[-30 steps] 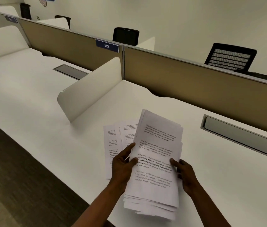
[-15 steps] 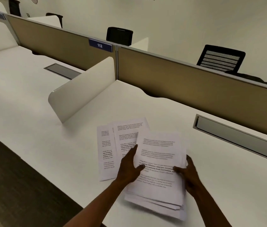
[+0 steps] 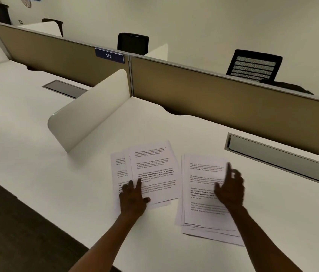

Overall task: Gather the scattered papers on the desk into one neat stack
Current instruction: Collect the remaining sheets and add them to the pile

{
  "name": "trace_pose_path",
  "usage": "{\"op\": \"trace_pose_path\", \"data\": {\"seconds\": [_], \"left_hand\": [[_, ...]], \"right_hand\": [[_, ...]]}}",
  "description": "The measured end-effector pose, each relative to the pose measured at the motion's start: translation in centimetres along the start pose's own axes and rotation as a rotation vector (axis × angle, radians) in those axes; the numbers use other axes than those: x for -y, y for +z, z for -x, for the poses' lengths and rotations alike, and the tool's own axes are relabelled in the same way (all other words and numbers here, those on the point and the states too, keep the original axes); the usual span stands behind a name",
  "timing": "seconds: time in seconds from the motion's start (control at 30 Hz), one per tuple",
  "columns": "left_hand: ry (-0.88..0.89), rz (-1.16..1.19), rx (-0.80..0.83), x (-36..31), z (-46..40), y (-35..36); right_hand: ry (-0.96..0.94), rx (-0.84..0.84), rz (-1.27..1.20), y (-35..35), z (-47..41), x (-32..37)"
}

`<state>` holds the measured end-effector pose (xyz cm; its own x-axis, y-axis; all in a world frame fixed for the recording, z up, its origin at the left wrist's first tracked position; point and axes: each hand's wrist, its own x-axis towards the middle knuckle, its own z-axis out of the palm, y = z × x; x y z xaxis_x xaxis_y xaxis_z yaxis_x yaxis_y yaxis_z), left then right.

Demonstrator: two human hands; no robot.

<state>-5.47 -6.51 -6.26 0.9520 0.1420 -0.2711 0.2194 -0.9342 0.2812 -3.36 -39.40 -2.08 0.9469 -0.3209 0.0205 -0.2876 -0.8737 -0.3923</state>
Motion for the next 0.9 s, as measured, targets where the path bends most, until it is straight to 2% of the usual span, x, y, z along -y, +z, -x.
{"op": "trace_pose_path", "data": {"seconds": [0.1,0.17,0.23,0.33,0.43,0.63,0.77,0.9], "left_hand": [[-0.044,0.094,0.015,0.5,-0.2,-0.2],[-0.092,0.184,-0.072,0.8,-0.1,-0.3],[-0.179,0.232,-0.162,1.2,0.0,-0.5],[-0.297,0.305,-0.122,1.7,-0.1,-1.0],[-0.293,0.382,-0.114,1.4,-0.3,-1.7],[-0.31,0.771,-0.259,1.0,-0.7,-3.1],[-0.439,1.053,-0.213,1.5,-1.3,-4.0],[-0.471,1.111,-0.174,1.8,-1.4,-4.2]], "right_hand": [[-0.318,0.11,-0.009,2.6,2.0,4.9],[-0.479,0.219,0.05,4.7,3.7,7.7],[-0.56,0.302,0.119,6.8,5.0,9.9],[-0.561,0.409,0.195,8.6,5.8,11.6],[-0.539,0.479,0.222,9.4,6.0,11.8],[-0.558,0.463,0.21,9.9,6.6,11.3],[-0.59,0.483,0.187,10.0,7.5,11.4],[-0.671,0.465,0.154,10.4,9.2,11.3]]}}
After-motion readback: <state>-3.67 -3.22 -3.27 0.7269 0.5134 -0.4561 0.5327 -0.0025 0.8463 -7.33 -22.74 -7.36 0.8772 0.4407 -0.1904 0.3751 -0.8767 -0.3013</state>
